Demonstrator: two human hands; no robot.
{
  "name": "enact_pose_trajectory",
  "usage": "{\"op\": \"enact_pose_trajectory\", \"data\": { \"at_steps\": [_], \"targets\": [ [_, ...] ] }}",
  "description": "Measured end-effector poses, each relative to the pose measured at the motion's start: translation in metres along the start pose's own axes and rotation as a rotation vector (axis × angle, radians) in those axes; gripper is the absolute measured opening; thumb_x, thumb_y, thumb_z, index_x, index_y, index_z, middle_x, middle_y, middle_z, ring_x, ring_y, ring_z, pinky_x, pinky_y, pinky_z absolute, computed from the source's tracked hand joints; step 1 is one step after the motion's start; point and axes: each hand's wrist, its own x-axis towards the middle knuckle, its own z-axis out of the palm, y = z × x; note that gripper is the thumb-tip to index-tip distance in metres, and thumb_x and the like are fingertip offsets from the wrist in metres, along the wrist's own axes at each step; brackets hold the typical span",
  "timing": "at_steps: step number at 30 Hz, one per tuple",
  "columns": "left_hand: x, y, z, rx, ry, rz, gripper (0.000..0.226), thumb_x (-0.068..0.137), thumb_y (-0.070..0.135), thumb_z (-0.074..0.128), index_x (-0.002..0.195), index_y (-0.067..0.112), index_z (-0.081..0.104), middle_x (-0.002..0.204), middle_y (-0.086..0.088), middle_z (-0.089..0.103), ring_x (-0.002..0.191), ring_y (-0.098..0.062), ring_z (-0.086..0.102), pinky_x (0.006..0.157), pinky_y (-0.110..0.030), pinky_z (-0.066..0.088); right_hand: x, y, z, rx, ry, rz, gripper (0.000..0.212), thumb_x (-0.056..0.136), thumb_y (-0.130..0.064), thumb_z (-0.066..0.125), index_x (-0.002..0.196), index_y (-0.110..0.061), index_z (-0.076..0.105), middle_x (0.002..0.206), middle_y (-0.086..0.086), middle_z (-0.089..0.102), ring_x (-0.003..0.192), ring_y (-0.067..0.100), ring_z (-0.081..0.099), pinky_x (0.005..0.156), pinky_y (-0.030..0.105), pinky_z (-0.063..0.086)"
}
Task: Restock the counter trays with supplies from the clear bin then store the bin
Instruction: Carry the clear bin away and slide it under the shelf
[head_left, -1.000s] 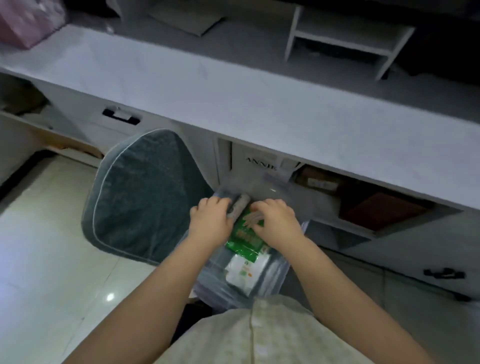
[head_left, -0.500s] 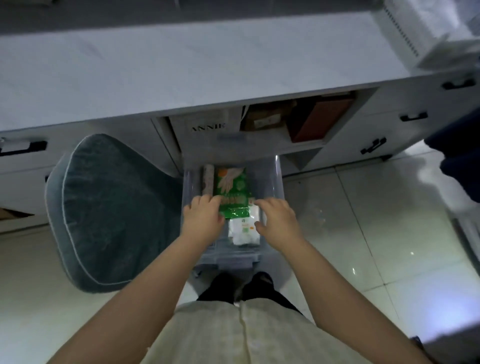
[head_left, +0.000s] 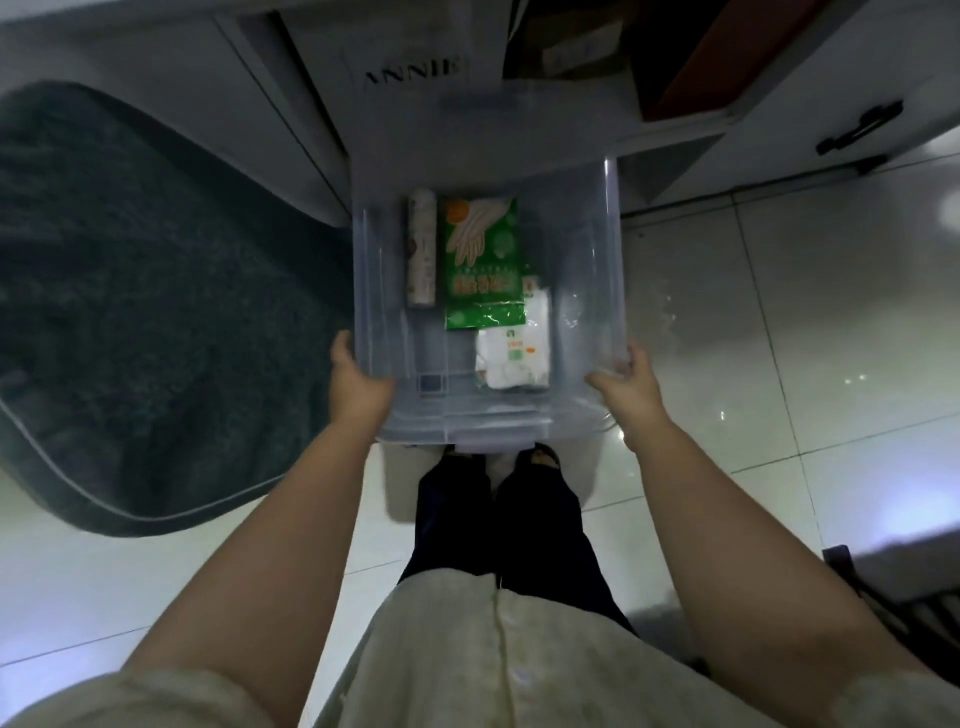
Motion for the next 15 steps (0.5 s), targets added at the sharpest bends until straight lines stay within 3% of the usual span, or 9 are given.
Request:
{"op": "enact_pose_trajectory", "data": {
  "at_steps": [3, 5, 9, 12, 15],
  "targets": [
    [0.011, -0.006, -0.009, -0.179, -0.169, -0.148, 0.07, 0.077, -0.017, 0.052, 0.132, 0.027, 0.05, 0.124, -0.003, 0.058, 0.114, -0.027, 0.057, 0.072, -0.029, 0.052, -0.003, 0.014, -0.004, 0.177, -0.102, 0.061, 0.085, 0.071, 0.009, 0.064, 0.135, -0.04, 0.04, 0.126, -0.006, 0.059, 0.105, 0.019, 0.062, 0.065, 0.027, 0.05],
    [0.005, -0.002, -0.014, -0.233, -0.252, -0.161, 0.081, 0.074, -0.023, 0.047, 0.132, 0.033, 0.05, 0.126, -0.003, 0.056, 0.111, -0.024, 0.058, 0.072, -0.034, 0.056, -0.011, 0.014, -0.012, 0.243, -0.112, 0.061, 0.089, 0.068, 0.015, 0.055, 0.133, -0.043, 0.043, 0.124, -0.009, 0.06, 0.107, 0.022, 0.062, 0.057, 0.024, 0.05],
    [-0.03, 0.029, -0.013, -0.29, -0.406, -0.12, 0.093, 0.07, -0.028, 0.043, 0.134, 0.041, 0.046, 0.119, 0.004, 0.057, 0.102, -0.018, 0.061, 0.071, -0.039, 0.057, -0.037, -0.008, -0.05, 0.417, -0.016, 0.049, 0.074, 0.077, 0.014, 0.047, 0.128, -0.04, 0.053, 0.118, -0.007, 0.065, 0.096, 0.021, 0.065, 0.06, 0.031, 0.05],
    [-0.067, 0.061, 0.001, -0.26, -0.476, -0.125, 0.091, 0.073, -0.029, 0.037, 0.137, 0.036, 0.044, 0.107, 0.008, 0.052, 0.096, -0.02, 0.057, 0.074, -0.038, 0.048, -0.072, -0.015, -0.094, 0.571, 0.02, 0.026, 0.07, 0.076, 0.014, 0.039, 0.115, -0.038, 0.065, 0.102, -0.004, 0.069, 0.082, 0.023, 0.057, 0.048, 0.026, 0.042],
    [-0.102, 0.091, 0.03, -0.181, -0.609, -0.107, 0.085, 0.077, -0.027, 0.033, 0.136, 0.032, 0.045, 0.102, 0.003, 0.052, 0.094, -0.024, 0.055, 0.074, -0.038, 0.043, -0.114, 0.003, -0.144, 0.749, 0.136, 0.01, 0.059, 0.082, 0.012, 0.043, 0.103, -0.038, 0.069, 0.105, -0.003, 0.069, 0.089, 0.024, 0.053, 0.047, 0.024, 0.039]
  ]
}}
